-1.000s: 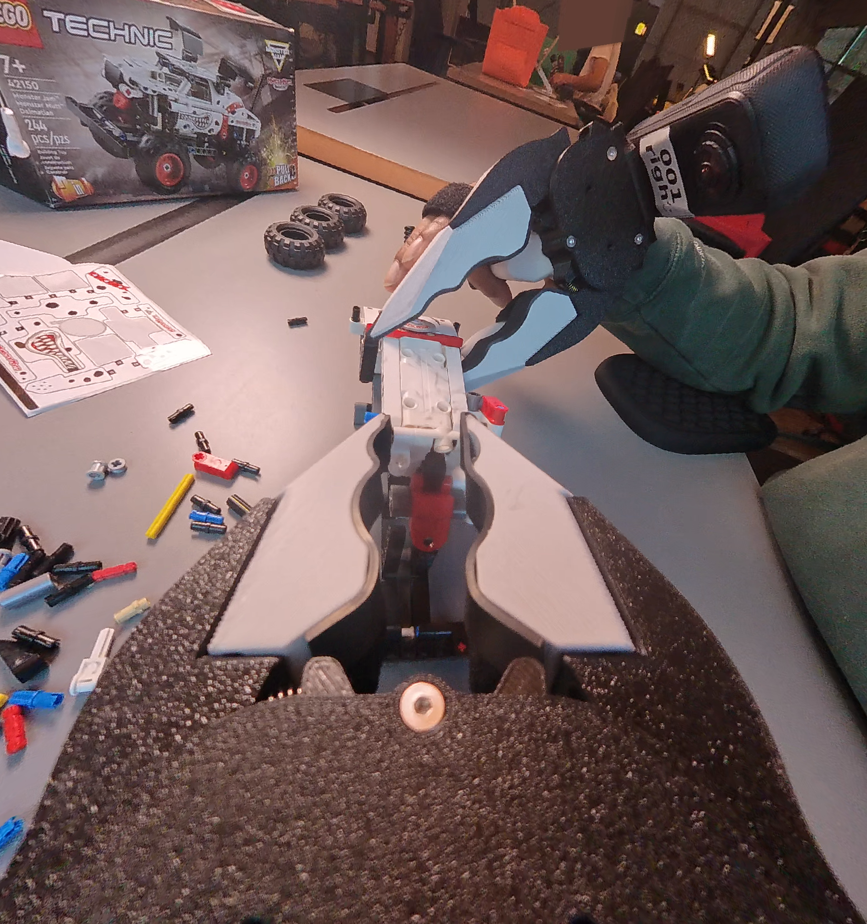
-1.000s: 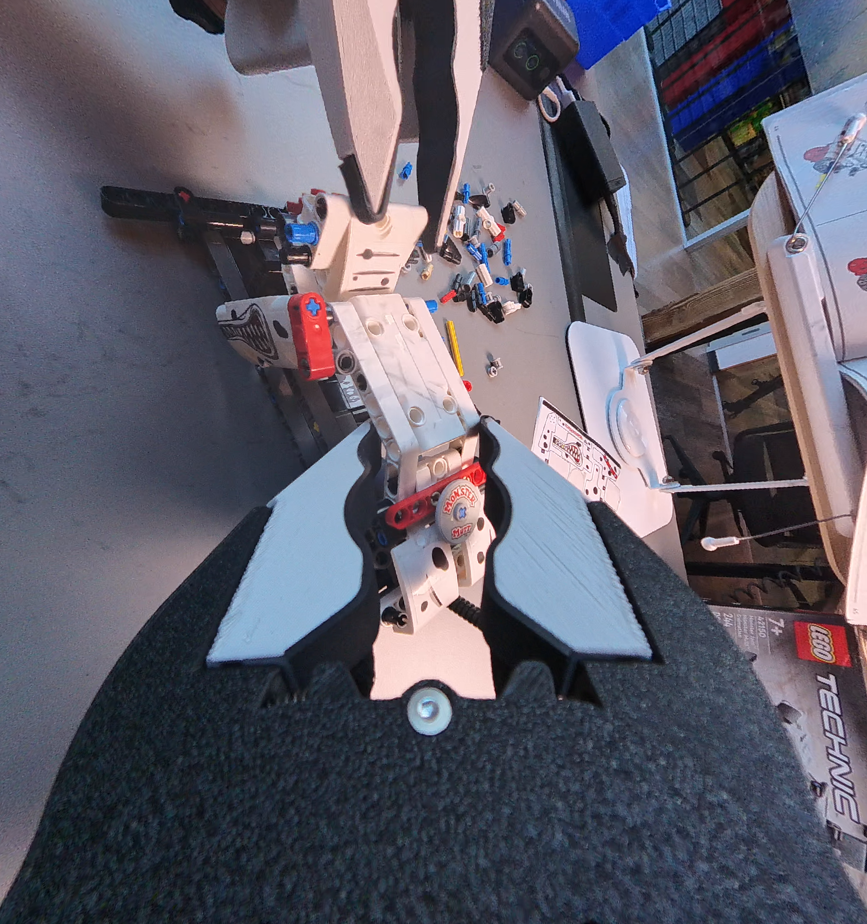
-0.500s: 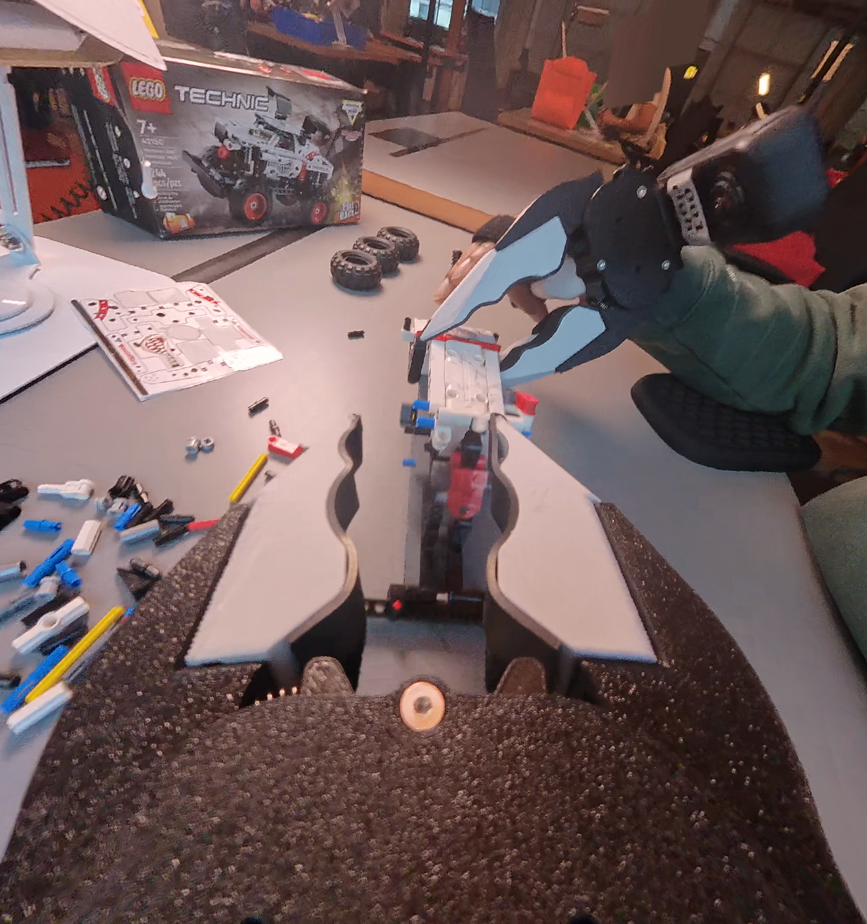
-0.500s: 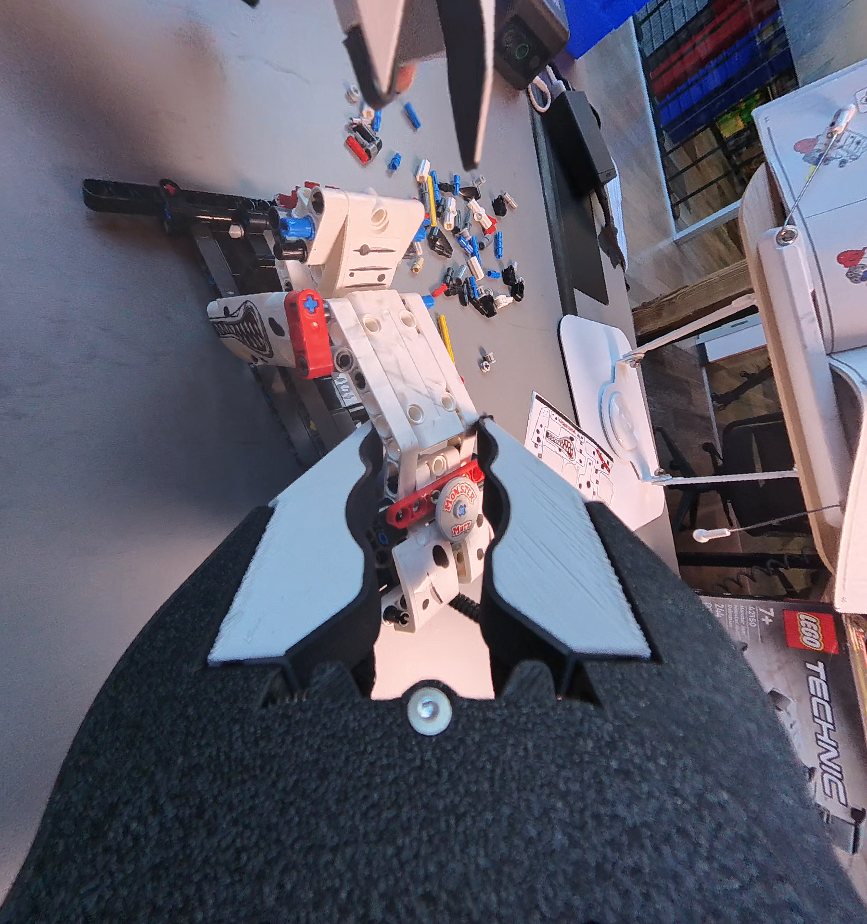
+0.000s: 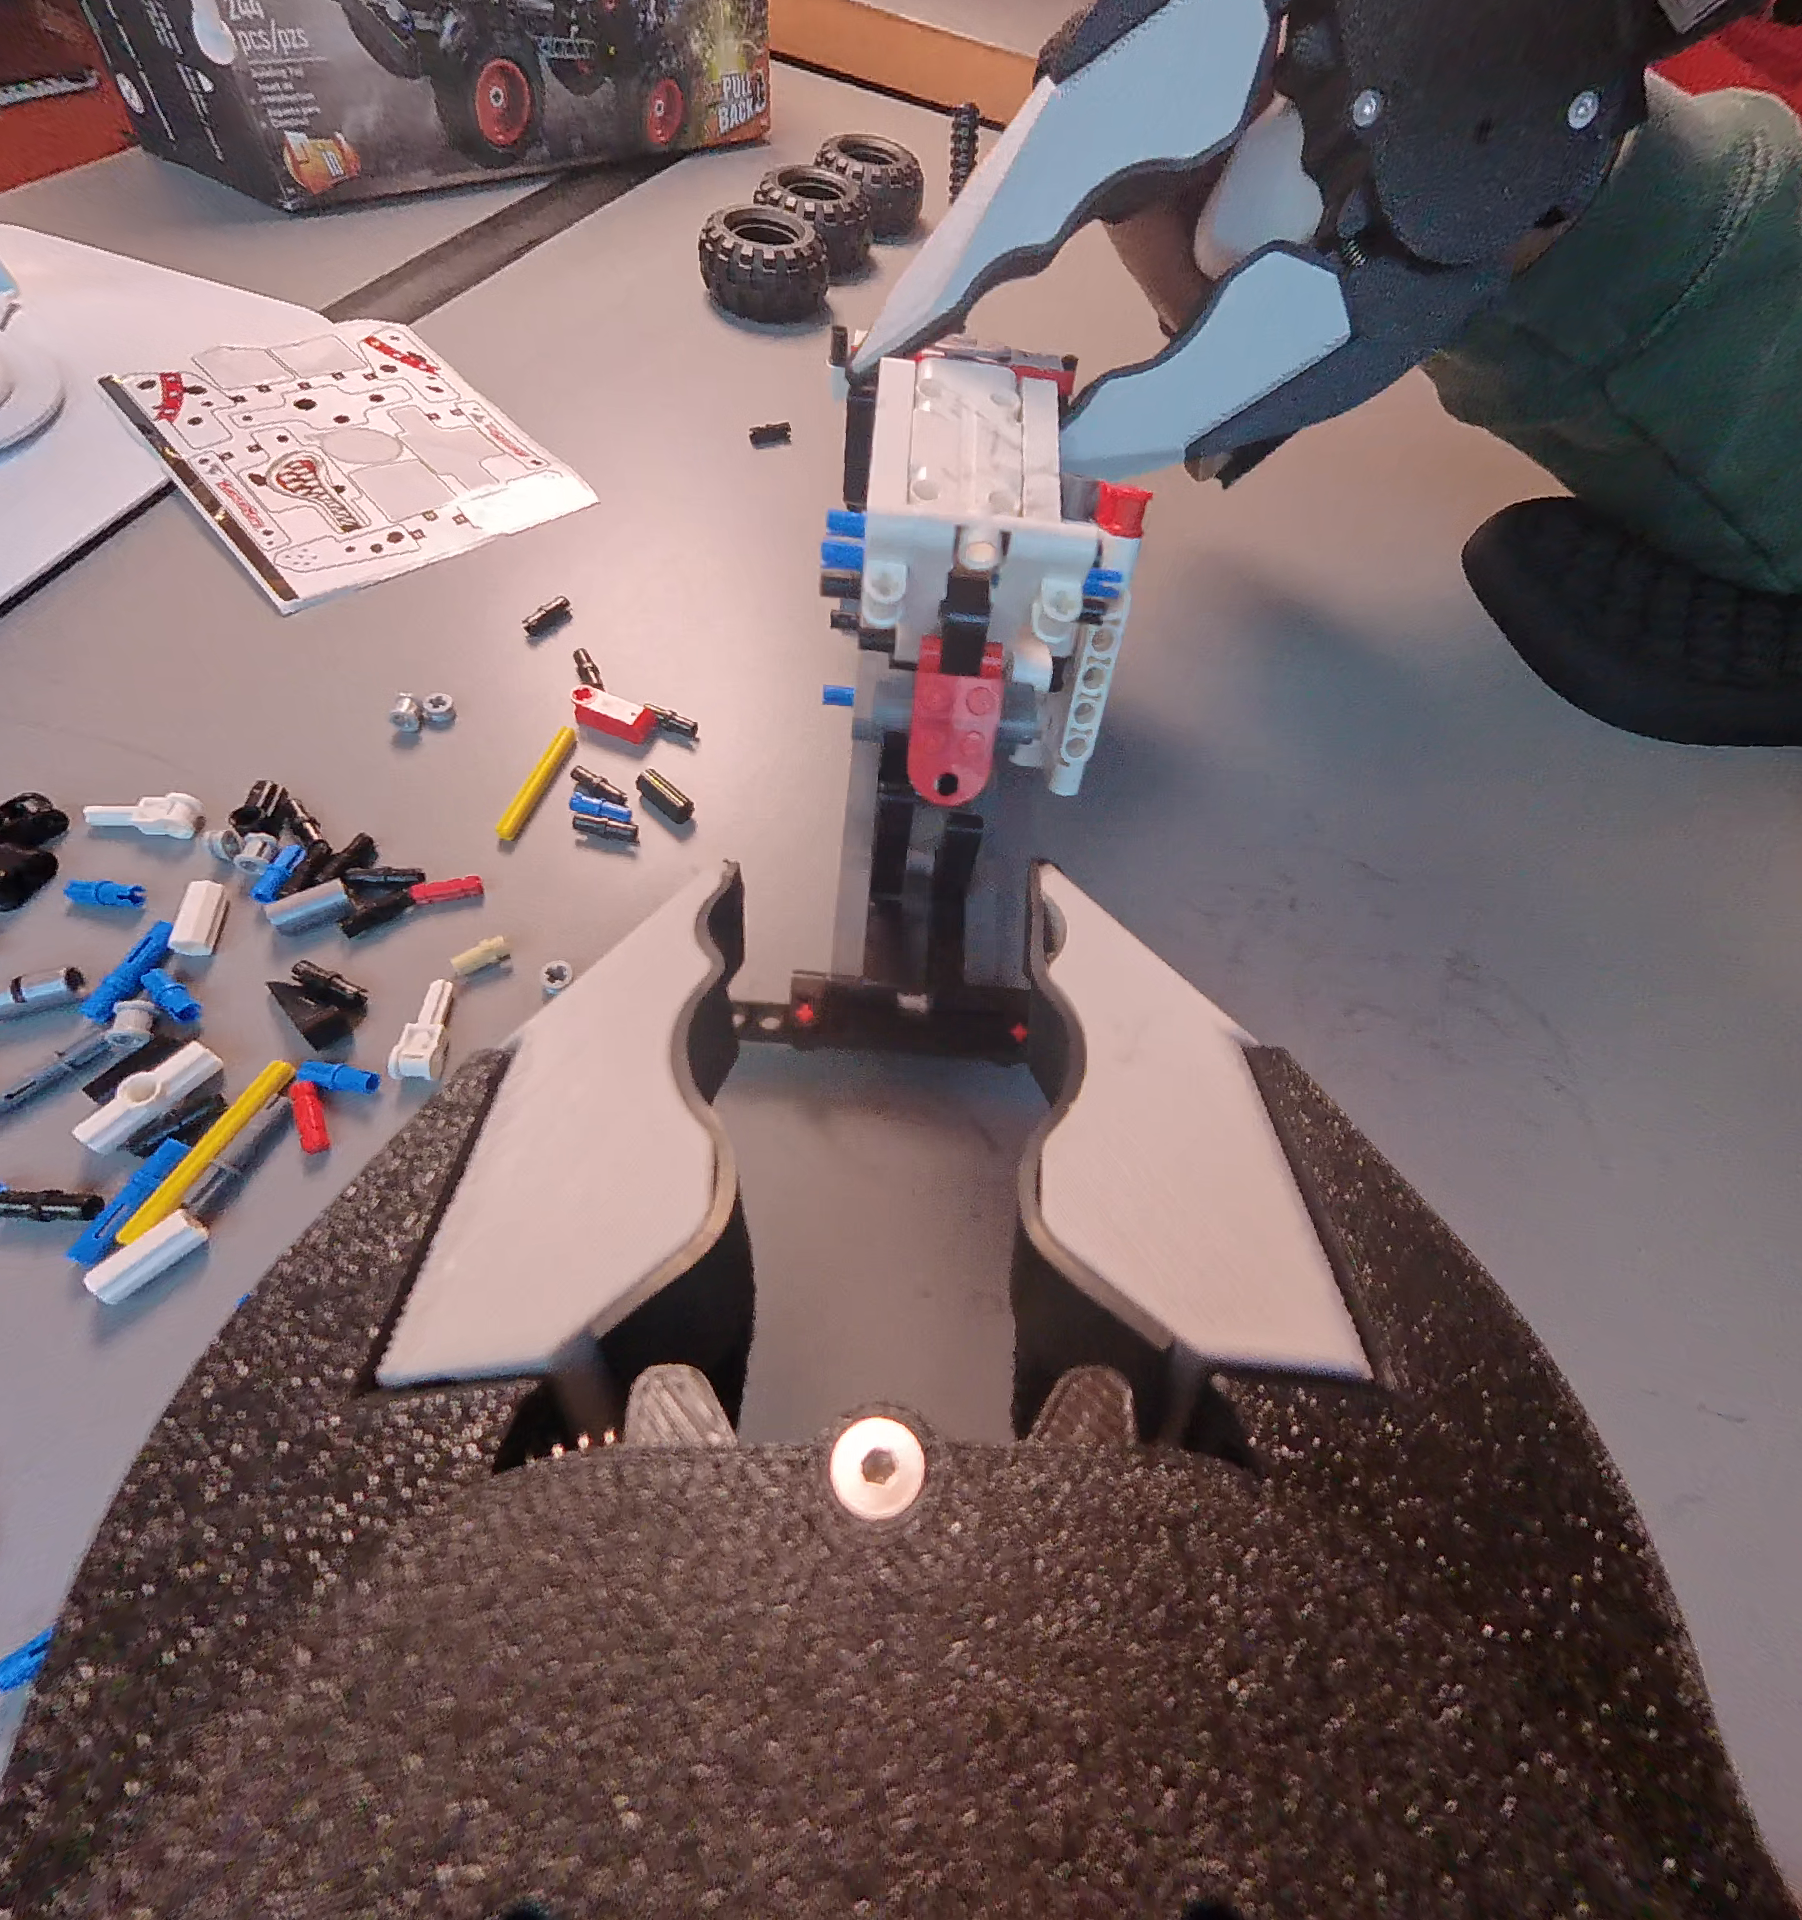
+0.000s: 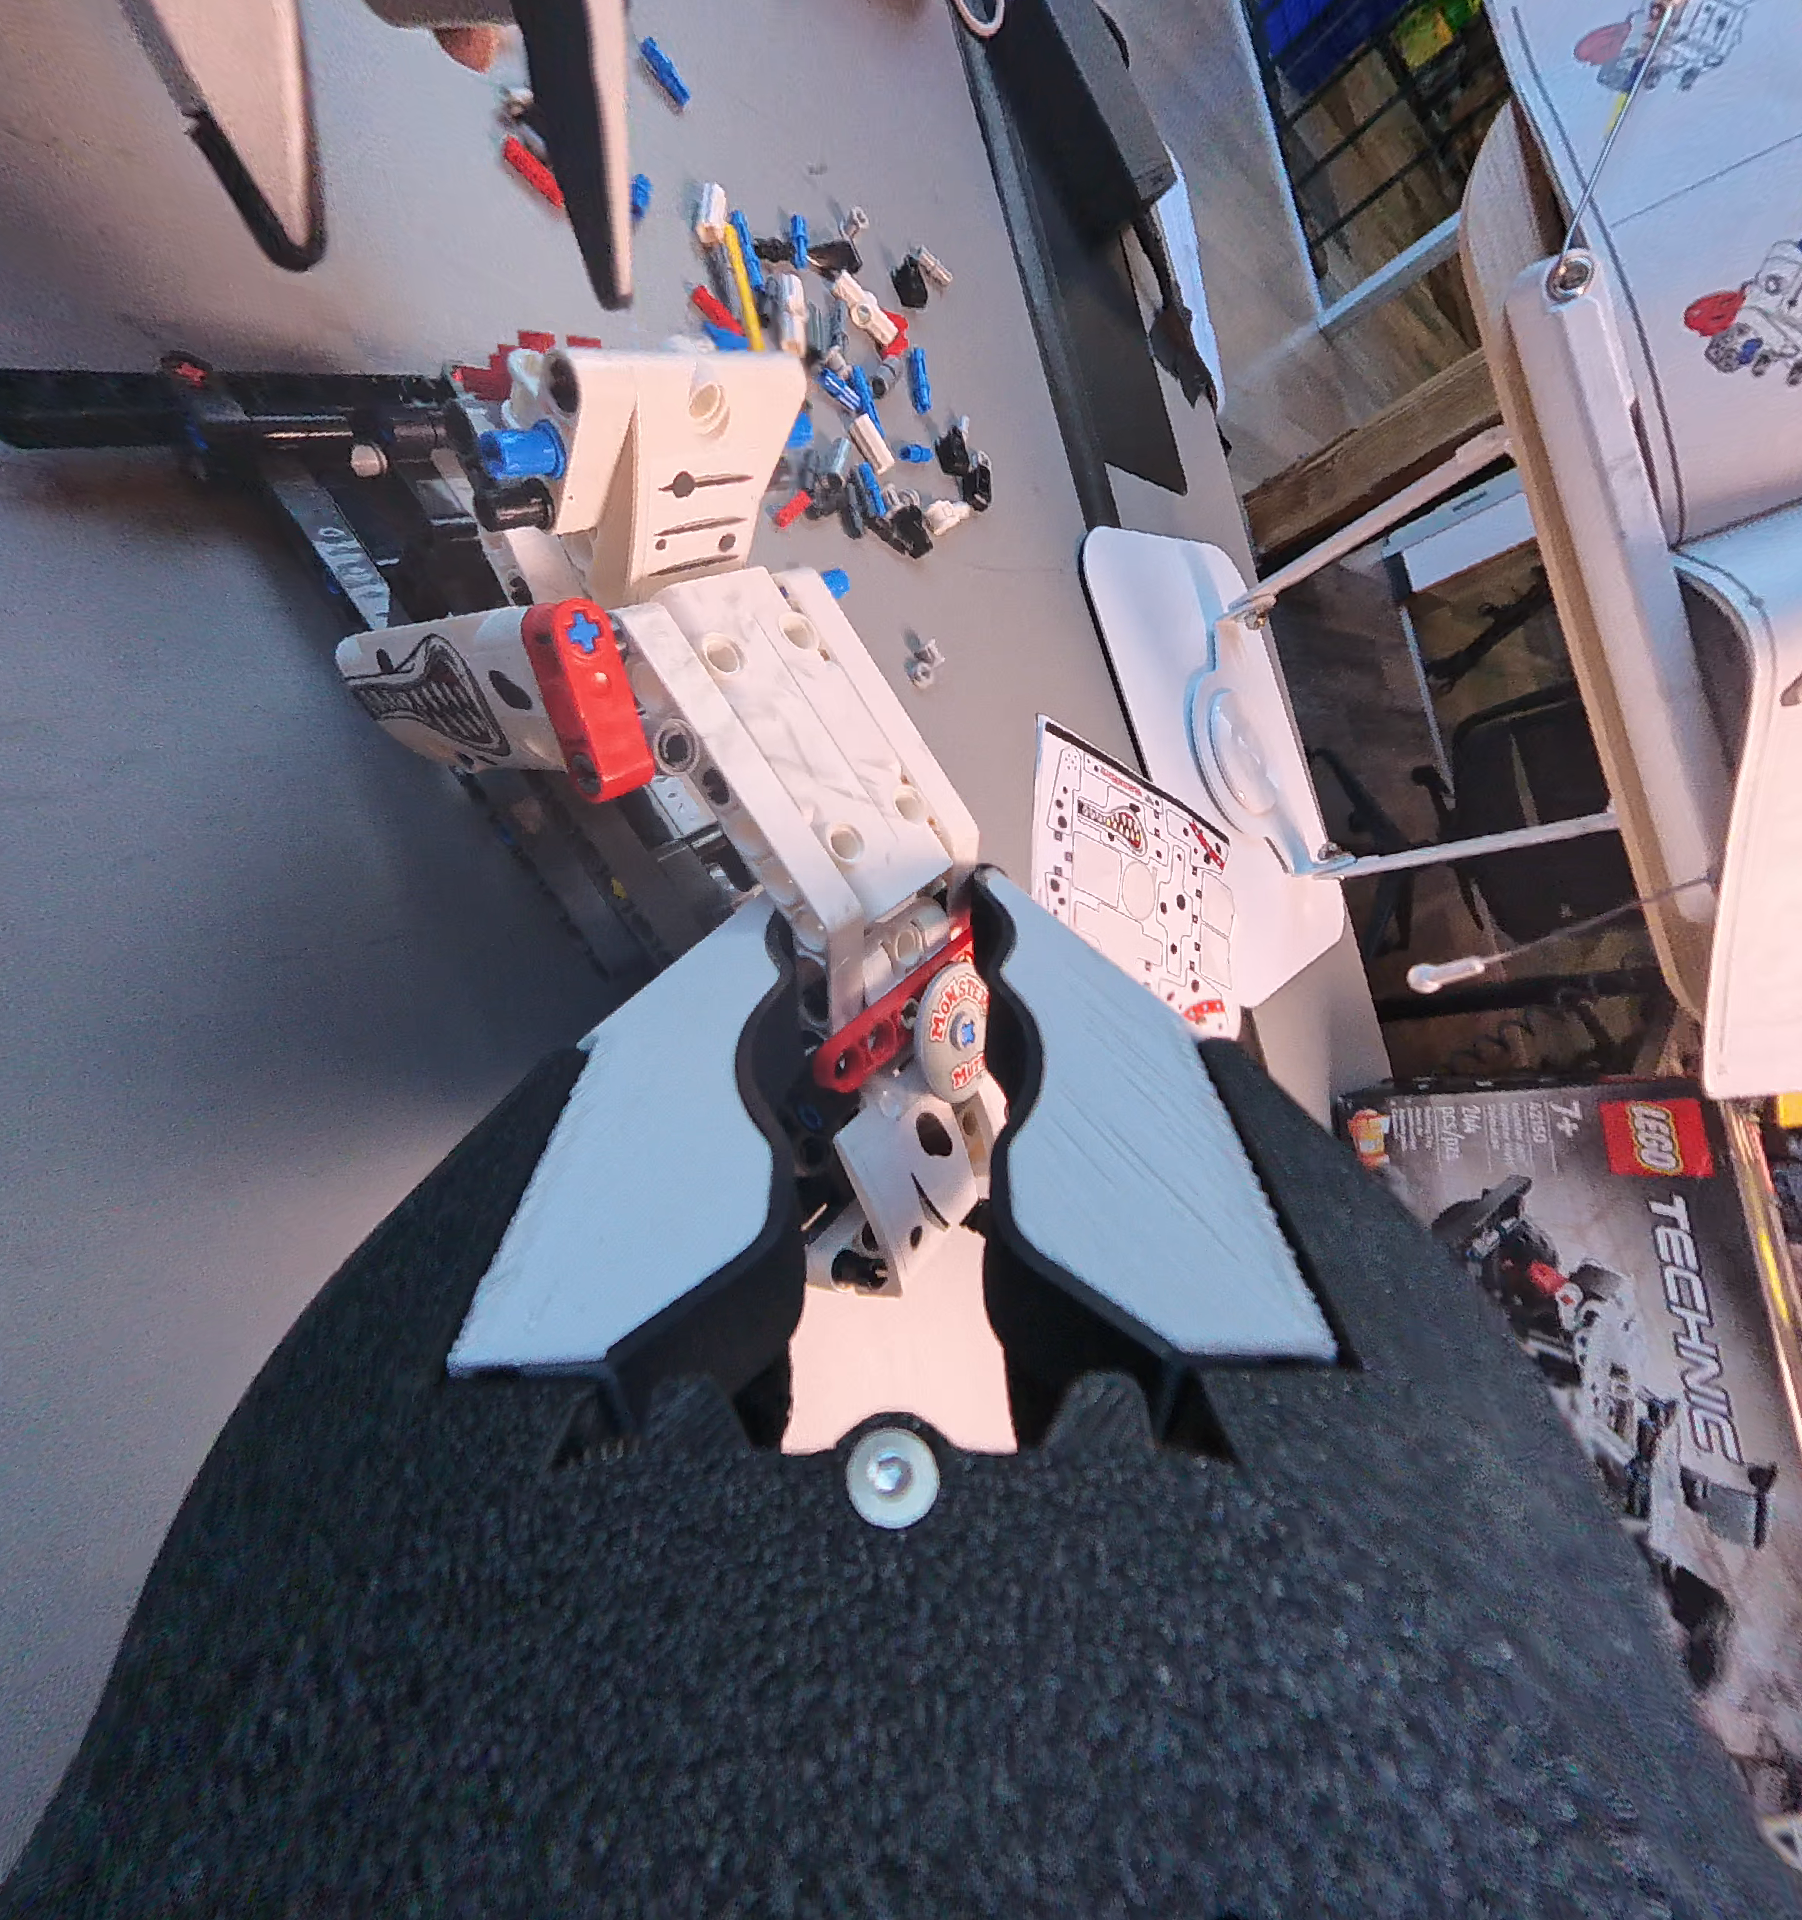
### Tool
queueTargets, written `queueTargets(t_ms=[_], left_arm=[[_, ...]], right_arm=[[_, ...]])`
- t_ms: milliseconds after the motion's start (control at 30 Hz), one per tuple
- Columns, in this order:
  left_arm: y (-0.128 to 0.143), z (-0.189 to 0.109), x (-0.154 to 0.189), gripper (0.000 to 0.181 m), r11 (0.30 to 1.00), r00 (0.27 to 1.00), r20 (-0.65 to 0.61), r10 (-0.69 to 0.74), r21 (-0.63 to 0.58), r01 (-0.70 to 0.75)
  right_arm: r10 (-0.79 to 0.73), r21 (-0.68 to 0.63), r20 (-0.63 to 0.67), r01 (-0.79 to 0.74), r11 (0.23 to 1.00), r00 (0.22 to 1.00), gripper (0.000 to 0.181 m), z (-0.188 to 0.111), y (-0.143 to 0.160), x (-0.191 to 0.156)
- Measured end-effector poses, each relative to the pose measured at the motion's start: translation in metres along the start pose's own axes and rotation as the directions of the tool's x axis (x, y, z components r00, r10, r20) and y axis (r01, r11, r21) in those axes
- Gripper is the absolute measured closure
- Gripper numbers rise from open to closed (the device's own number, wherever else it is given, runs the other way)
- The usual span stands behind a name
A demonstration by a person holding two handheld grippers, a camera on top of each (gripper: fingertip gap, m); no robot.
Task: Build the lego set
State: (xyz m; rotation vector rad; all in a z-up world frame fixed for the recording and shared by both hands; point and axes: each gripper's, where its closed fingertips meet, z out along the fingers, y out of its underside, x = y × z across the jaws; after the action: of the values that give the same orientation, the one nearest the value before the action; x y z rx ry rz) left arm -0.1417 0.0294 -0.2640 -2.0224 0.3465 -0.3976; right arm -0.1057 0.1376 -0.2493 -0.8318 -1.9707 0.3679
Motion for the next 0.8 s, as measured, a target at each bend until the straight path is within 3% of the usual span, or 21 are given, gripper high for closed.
queueTargets(t_ms=[267, 433, 500, 633, 700, 800], left_arm=[[-0.010, -0.005, -0.008, 0.127, 0.998, 0.999, 0.054, 0.001, 0.057, -0.004], [-0.029, -0.020, -0.020, 0.128, 0.986, 0.989, 0.146, -0.013, 0.167, -0.011], [-0.039, -0.029, -0.028, 0.128, 0.976, 0.979, 0.204, -0.019, 0.216, -0.026], [-0.059, -0.048, -0.051, 0.128, 0.949, 0.937, 0.345, -0.050, 0.308, -0.062], [-0.070, -0.052, -0.064, 0.128, 0.937, 0.920, 0.386, -0.073, 0.341, -0.069], [-0.087, -0.053, -0.081, 0.128, 0.921, 0.903, 0.416, -0.112, 0.384, -0.063]], right_arm=[[-0.012, -0.058, -0.061, 0.008, 0.998, 0.998, 0.152, 0.002, 0.006, 0.007], [0.028, 0.010, 0.111, -0.029, 1.000, 0.993, 0.132, -0.020, -0.009, -0.007], [0.138, 0.115, 0.188, -0.161, 0.980, 0.973, 0.130, -0.039, -0.028, 0.001], [0.355, 0.292, 0.060, -0.356, 0.888, 0.933, 0.131, -0.056, -0.042, 0.082], [0.458, 0.331, -0.081, -0.410, 0.850, 0.885, 0.131, -0.044, -0.029, 0.135], [0.637, 0.373, -0.217, -0.540, 0.755, 0.740, 0.118, -0.010, 0.002, 0.209]])
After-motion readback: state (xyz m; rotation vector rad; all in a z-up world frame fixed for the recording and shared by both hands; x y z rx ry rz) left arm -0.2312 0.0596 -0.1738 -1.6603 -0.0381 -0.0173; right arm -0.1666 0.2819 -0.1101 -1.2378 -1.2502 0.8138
